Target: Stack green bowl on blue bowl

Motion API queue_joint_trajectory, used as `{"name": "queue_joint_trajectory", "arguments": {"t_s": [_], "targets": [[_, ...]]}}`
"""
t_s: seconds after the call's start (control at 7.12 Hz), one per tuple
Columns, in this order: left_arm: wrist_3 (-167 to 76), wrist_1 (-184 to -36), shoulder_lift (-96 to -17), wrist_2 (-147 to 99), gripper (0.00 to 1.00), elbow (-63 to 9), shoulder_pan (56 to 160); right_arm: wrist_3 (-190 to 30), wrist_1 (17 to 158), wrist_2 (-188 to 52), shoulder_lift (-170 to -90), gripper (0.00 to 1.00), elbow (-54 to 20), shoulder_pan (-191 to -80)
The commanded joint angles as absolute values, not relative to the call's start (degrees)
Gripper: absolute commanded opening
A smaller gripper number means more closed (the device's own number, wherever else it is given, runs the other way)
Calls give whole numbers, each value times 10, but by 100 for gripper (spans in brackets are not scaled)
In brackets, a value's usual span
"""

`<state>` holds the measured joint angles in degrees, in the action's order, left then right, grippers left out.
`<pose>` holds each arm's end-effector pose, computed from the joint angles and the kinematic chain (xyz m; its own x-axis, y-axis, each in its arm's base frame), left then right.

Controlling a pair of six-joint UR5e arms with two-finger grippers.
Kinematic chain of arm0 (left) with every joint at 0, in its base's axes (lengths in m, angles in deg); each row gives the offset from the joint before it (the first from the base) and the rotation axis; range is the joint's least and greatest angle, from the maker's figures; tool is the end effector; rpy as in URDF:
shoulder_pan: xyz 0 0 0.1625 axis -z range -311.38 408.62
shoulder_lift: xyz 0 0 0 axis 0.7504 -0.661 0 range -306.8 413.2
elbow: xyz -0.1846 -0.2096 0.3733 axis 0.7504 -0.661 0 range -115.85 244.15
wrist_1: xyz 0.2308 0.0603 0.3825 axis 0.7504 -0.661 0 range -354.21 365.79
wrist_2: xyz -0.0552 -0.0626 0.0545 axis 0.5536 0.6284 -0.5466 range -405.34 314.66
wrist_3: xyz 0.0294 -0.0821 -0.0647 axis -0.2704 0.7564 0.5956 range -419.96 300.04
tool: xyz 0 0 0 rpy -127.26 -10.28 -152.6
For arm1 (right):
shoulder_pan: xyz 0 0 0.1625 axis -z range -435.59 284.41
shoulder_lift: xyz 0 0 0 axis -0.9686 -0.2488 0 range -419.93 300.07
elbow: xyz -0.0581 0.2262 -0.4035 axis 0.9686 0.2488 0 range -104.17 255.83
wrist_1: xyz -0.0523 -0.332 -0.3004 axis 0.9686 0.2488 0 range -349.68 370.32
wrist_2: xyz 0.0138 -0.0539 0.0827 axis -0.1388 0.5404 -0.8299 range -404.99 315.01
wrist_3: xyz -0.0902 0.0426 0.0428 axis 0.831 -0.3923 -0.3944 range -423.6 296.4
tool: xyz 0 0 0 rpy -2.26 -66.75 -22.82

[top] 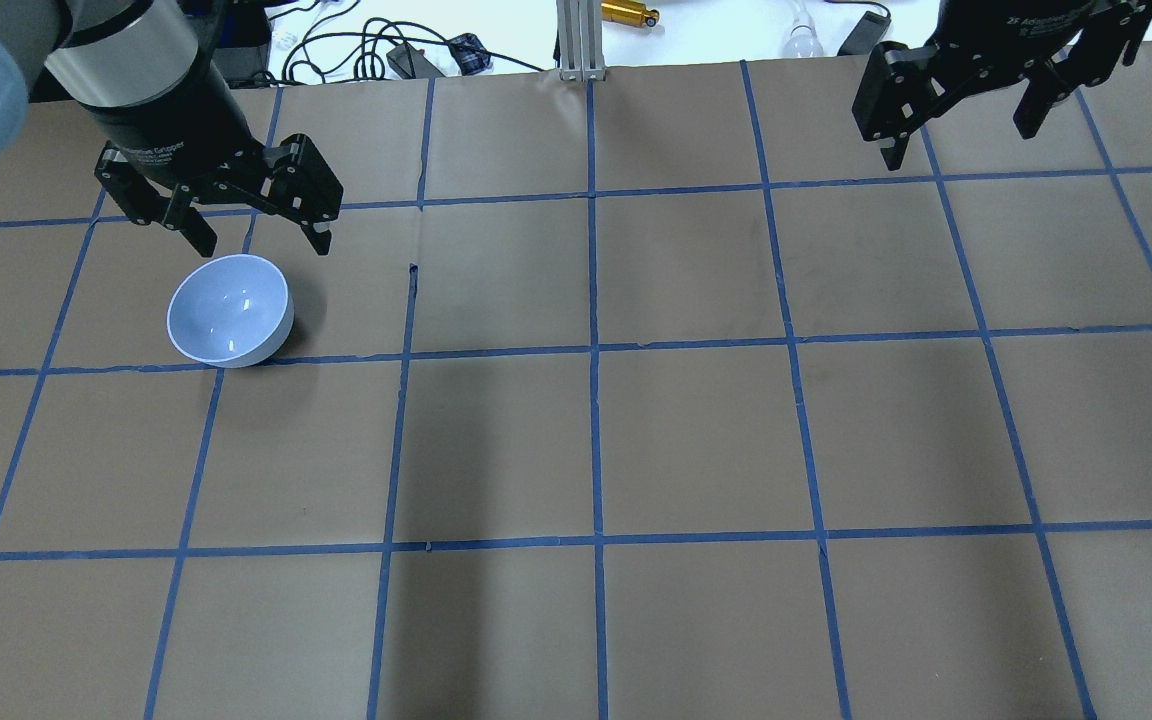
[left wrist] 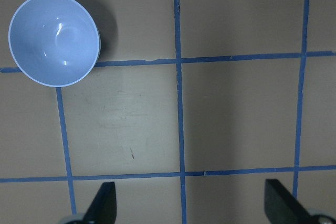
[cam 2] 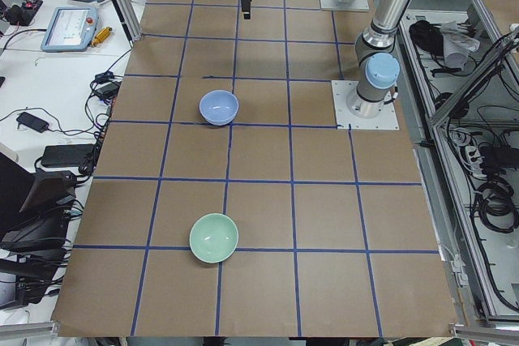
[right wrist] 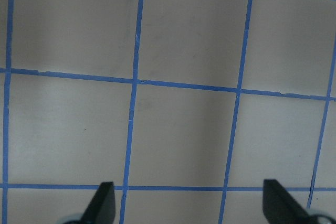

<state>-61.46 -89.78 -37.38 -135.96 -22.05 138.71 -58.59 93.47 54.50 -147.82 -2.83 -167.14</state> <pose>-0.1329 -0.5295 0.5403 -0.9996 0.0281 -0.0097 0.0277 0.9988 0.0412 0.1301 -0.5430 0.5946 -0.9800 -0.1070 0.1677 -0.1130 0.9932 -0.0267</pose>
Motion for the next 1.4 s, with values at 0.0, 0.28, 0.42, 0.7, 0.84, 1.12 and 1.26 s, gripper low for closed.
{"name": "queue_joint_trajectory", "arguments": {"t_s": [0.0, 0.28, 0.42, 0.7, 0.84, 1.12, 1.26], "targets": [[-615, -900, -372, -1360, 100, -221, 1388, -586, 935, 545, -1478, 100, -28, -1672], [-615, -893, -367, -1360, 100, -232, 1388, -586, 935, 545, -1478, 100, -28, -1672], [-615, -894, -365, -1360, 100, -234, 1388, -586, 935, 545, -1478, 100, -28, -1672], [-615, -893, -364, -1360, 100, -237, 1388, -586, 935, 545, -1478, 100, -28, -1671], [-615, -893, -363, -1360, 100, -237, 1387, -586, 935, 545, -1478, 100, -28, -1672], [-615, -893, -363, -1360, 100, -237, 1388, -586, 935, 545, -1478, 100, -28, -1672], [-615, -892, -363, -1360, 100, -237, 1387, -586, 935, 545, -1478, 100, -28, -1672]]}}
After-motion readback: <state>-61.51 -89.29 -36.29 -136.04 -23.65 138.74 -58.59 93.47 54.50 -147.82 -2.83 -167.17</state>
